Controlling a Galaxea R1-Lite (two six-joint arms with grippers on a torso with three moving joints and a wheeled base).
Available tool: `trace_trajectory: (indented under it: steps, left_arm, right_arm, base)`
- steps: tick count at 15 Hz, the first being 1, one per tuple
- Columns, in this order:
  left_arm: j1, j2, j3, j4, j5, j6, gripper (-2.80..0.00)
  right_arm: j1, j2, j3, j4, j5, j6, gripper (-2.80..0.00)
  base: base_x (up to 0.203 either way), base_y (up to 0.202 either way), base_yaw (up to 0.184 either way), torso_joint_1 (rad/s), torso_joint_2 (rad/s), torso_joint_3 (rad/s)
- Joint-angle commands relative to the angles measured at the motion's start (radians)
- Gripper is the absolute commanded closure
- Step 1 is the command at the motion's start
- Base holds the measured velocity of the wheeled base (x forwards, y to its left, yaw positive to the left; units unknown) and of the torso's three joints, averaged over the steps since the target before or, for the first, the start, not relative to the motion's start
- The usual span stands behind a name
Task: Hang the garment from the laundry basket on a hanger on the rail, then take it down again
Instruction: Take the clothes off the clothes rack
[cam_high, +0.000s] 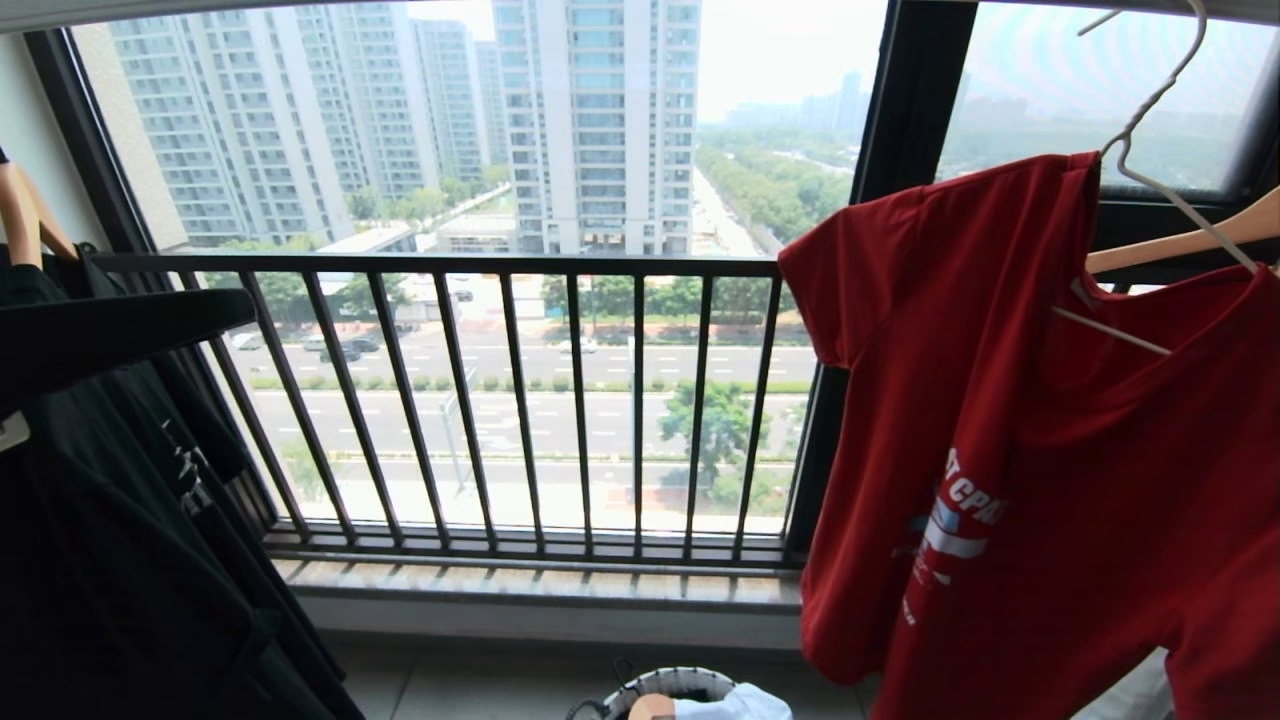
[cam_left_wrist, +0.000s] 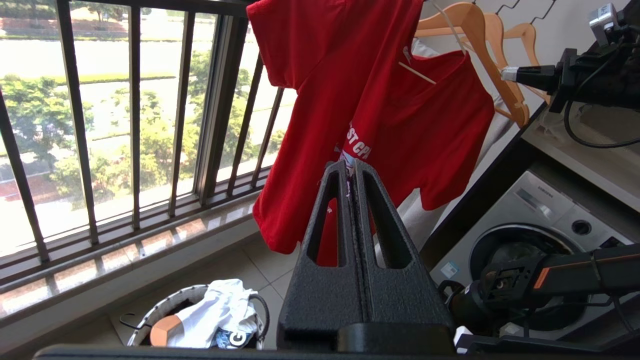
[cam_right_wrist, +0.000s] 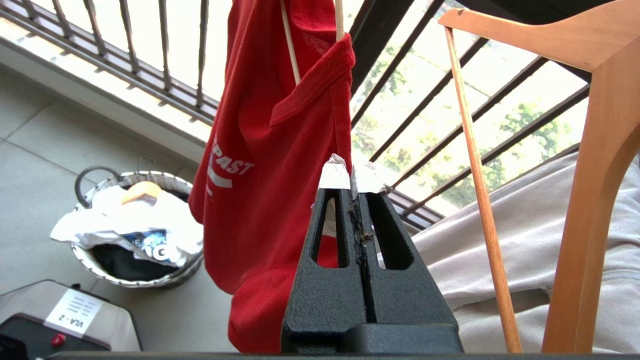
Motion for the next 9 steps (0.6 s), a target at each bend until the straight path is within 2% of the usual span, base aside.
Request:
trace_trajectory:
  steps: [1,4,5,7,9]
  left_arm:
    - [0.0,0.022,-0.002,-0.005,-0.003,-0.004,0.0]
    - [-0.003,0.033,-0.003,-0.008,-0.006,-0.002,0.0]
    - [-0.003,0.037,-0.004,-0.008,-0.006,-0.002,0.0]
    - [-0.005,0.042,-0.005,-0.008,-0.006,-0.002,0.0]
    - [-0.011,0.049,-0.004,-0.01,-0.006,-0.003,0.0]
  right_arm:
    - [0.069,0.06,-0.048,0.004,0.004,0.038,0.0]
    - [0.155,0.083,-0.091,0.004,0.003,0.097,0.0]
    - [0.184,0.092,-0.103,0.004,0.001,0.108,-2.8]
    - [0.232,0.109,-0.144,0.003,-0.001,0.116,-2.8]
    - [0.297,0.144,-0.194,0.004,-0.039,0.141,-2.8]
  base:
    - [0.0,0.0,0.0,0.0,0.0,0.0]
    - [0.0,0.0,0.0,0.0,0.0,0.0]
    - [0.0,0.0,0.0,0.0,0.0,0.0]
    - [0.0,0.0,0.0,0.0,0.0,0.0]
    - [0.0,0.0,0.0,0.0,0.0,0.0]
